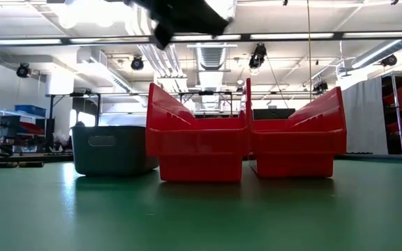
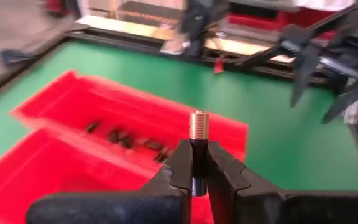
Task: Sort batteries
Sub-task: Put the small black battery into the right red bin
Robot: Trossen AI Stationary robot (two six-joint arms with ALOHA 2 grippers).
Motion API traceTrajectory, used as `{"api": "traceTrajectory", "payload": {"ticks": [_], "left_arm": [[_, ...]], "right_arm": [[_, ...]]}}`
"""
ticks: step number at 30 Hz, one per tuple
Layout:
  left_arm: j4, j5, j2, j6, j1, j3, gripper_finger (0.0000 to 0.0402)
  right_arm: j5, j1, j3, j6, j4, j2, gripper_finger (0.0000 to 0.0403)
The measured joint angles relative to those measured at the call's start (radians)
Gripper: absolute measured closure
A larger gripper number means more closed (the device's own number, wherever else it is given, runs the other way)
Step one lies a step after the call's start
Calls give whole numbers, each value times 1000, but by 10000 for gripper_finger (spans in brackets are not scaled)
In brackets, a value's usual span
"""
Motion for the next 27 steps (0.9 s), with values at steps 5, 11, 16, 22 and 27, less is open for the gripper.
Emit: {"api": "traceTrajectory", "payload": {"ticks": [5,11,16,22,27], "left_arm": [[5,99,141,90,85,107,396],[-169,108,323,231,105,351,396],[-264,153,428,334,111,498,397],[-364,236,513,347,144,597,397],[-523,246,590,346,169,697,396]], "right_arm": [[-10,0,0,0,50,0,184],[-12,10,0,1,99,0,184],[-12,21,0,48,104,0,184],[-12,55,-9,113,134,0,184],[-12,61,-38,113,191,0,184]]}}
